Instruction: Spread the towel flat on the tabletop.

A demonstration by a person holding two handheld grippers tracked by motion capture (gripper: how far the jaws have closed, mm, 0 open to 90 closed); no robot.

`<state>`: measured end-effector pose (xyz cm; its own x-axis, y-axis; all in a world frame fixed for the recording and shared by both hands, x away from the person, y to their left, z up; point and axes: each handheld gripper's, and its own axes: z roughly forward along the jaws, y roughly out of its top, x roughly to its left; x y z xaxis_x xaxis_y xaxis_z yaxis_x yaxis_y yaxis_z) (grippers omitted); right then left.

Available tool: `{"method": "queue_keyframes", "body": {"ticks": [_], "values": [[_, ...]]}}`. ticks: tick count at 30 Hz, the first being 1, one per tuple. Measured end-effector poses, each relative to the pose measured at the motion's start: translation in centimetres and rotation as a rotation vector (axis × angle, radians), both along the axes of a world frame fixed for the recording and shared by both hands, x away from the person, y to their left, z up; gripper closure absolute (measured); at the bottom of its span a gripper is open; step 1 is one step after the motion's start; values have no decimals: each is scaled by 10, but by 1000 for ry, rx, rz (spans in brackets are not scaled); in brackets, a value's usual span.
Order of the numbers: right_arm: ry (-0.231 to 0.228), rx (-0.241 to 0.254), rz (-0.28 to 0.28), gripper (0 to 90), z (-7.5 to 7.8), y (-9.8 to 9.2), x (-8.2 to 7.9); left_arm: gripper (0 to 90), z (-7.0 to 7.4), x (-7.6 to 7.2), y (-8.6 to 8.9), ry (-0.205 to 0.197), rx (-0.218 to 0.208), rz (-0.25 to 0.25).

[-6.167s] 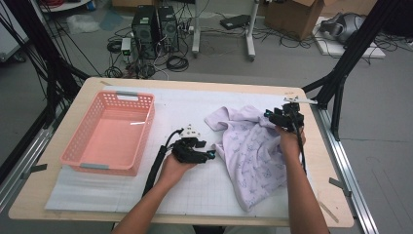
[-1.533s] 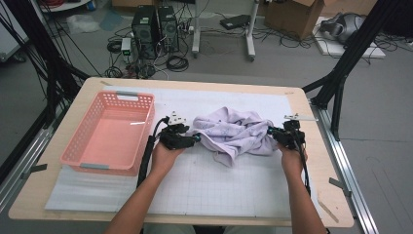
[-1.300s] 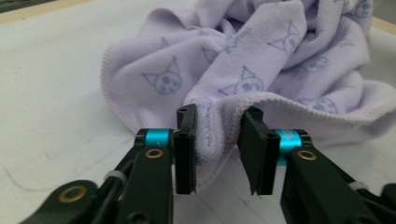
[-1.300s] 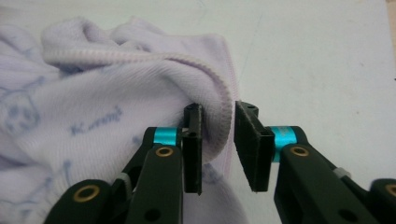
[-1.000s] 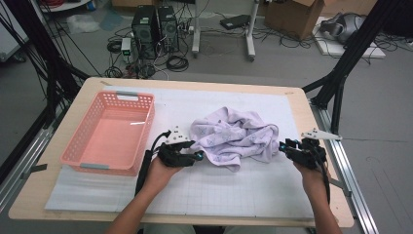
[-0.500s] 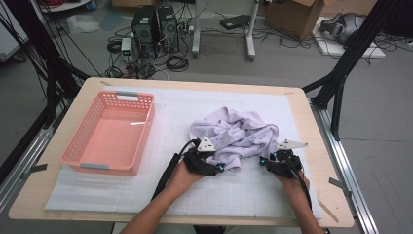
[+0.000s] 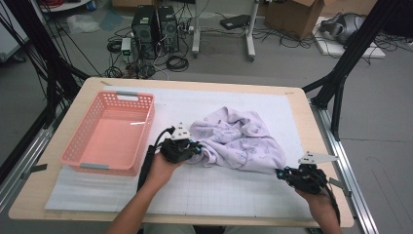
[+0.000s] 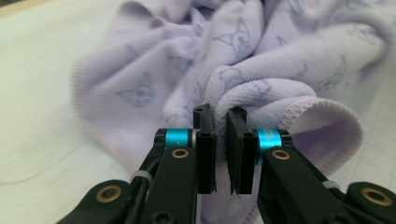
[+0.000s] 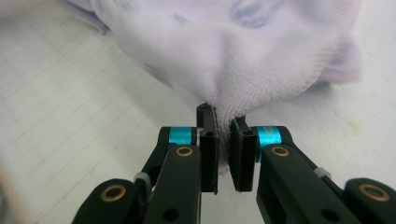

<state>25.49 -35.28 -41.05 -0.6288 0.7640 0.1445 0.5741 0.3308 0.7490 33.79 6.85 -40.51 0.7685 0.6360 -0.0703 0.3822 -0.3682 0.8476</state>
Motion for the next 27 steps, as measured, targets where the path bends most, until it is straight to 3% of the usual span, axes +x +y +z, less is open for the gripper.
{"method": "queue_keyframes", "body": {"ticks": [5,8,11,14,17,20,21,23,25,27], "values": [[-4,34,-1,841,14,-18,-17,826,7,2,9,-14,-32,5],[-6,19,-18,807,12,-19,-13,823,3,7,-2,-26,15,10],[-12,22,-69,671,7,-14,-4,821,-7,17,-10,-20,56,43],[-88,21,-109,523,10,-3,4,821,-15,26,-13,-15,57,75],[-164,21,-152,499,15,7,13,822,-18,33,-15,-14,60,106],[-143,32,-121,552,10,21,33,823,-22,40,-15,-25,61,150],[-138,17,-107,607,8,27,40,823,-23,42,-15,-14,67,153],[-132,-10,-94,747,3,36,51,824,-26,47,-15,-35,94,174],[-143,-57,-107,807,-2,43,64,825,-29,50,-14,-43,100,195],[-124,-121,-161,822,-8,45,76,826,-31,51,-13,-43,117,204]]}}
